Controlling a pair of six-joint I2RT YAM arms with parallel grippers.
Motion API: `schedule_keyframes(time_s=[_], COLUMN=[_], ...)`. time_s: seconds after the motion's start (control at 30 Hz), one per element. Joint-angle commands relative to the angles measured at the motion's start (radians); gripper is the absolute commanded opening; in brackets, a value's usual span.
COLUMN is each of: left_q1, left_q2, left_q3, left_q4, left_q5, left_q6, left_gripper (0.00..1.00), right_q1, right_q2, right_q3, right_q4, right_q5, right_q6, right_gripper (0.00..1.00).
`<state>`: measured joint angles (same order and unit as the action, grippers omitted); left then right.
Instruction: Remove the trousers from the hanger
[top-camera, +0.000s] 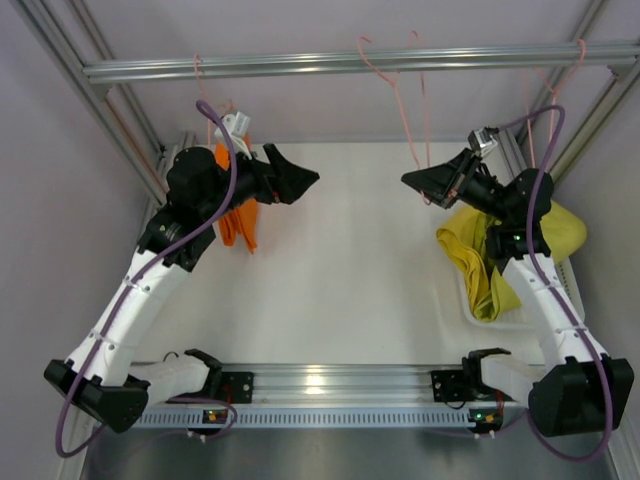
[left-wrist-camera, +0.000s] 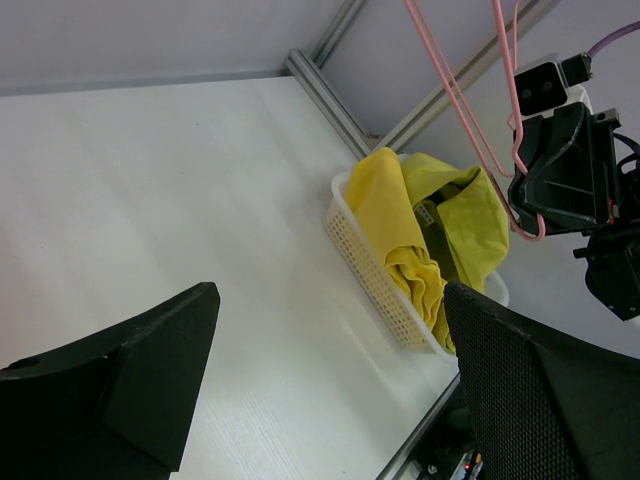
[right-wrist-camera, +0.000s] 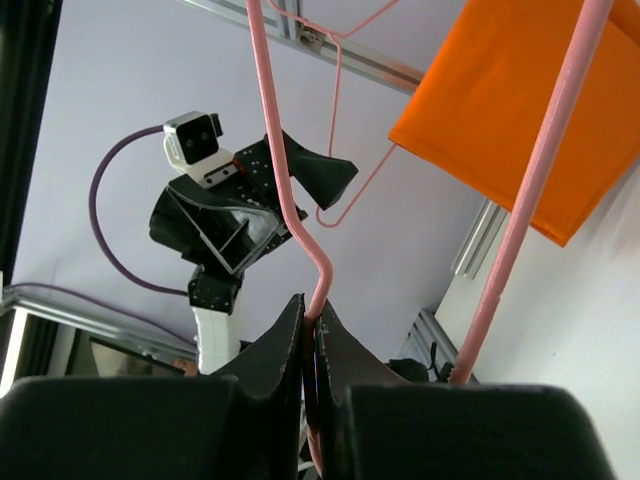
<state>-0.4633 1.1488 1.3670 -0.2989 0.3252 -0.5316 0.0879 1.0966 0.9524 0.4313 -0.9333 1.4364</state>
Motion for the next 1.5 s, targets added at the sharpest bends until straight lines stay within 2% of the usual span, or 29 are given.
schedule_keyframes(time_s=[0.0, 0.17, 0.4, 0.47, 0.57, 0.6, 0.7, 0.73, 0.8, 0.87, 0.9, 1.07, 1.17, 1.27, 1.47], left_q1=[0.009, 0.021, 0.04, 0.041, 0.061, 0.081, 0.116, 0.124, 0.146, 0.164, 0.185, 0.252, 0.297, 0.342, 0.382], left_q2=[-0.009, -0.004, -0.015, -0.017, -0.024, -0.032, -0.058, -0.064, -0.081, -0.092, -0.101, -0.107, -0.112, -0.094, -0.034], left_q3=[0.0, 0.01, -0.003, -0.005, -0.002, -0.002, -0.012, -0.014, -0.009, -0.006, 0.007, 0.102, 0.164, 0.245, 0.366], left_q4=[0.041, 0.041, 0.041, 0.041, 0.04, 0.041, 0.066, 0.072, 0.083, 0.092, 0.084, -0.057, -0.144, -0.238, -0.357], left_q5=[0.009, 0.005, 0.001, -0.003, 0.005, 0.012, 0.035, 0.05, 0.063, 0.078, 0.08, 0.063, -0.012, -0.092, -0.193], left_q6=[-0.018, -0.039, -0.05, -0.048, -0.067, -0.076, -0.105, -0.11, -0.107, -0.094, -0.091, -0.016, 0.021, 0.065, 0.177], left_gripper=[0.99, 0.99, 0.99, 0.99, 0.99, 0.99, 0.99, 0.99, 0.99, 0.99, 0.99, 0.98, 0.96, 0.97, 0.94], right_q1=[-0.026, -0.076, -0.079, -0.079, -0.079, -0.079, -0.079, -0.079, -0.079, -0.079, -0.079, -0.057, 0.008, 0.052, 0.052], right_q2=[-0.034, 0.005, 0.026, 0.022, 0.002, -0.006, -0.04, -0.064, -0.089, -0.122, -0.13, -0.167, -0.164, -0.152, -0.119], right_q3=[-0.041, -0.073, -0.098, -0.107, -0.112, -0.11, -0.083, -0.069, -0.026, 0.009, 0.025, 0.155, 0.253, 0.34, 0.43], right_q4=[0.087, 0.057, 0.069, 0.055, 0.0, -0.018, -0.153, -0.275, -0.382, -0.51, -0.544, -0.748, -0.848, -0.96, -1.092], right_q5=[0.027, 0.034, 0.033, 0.034, 0.04, 0.037, 0.036, 0.043, 0.073, 0.105, 0.109, 0.159, 0.235, 0.316, 0.332], right_q6=[0.056, 0.081, 0.076, 0.062, 0.003, -0.032, -0.162, -0.21, -0.353, -0.425, -0.489, -0.722, -0.862, -1.083, -1.258], right_gripper=[0.0, 0.0, 0.0, 0.04, 0.32, 0.49, 0.67, 0.71, 0.77, 0.86, 0.98, 1.0, 1.0, 0.99, 1.0])
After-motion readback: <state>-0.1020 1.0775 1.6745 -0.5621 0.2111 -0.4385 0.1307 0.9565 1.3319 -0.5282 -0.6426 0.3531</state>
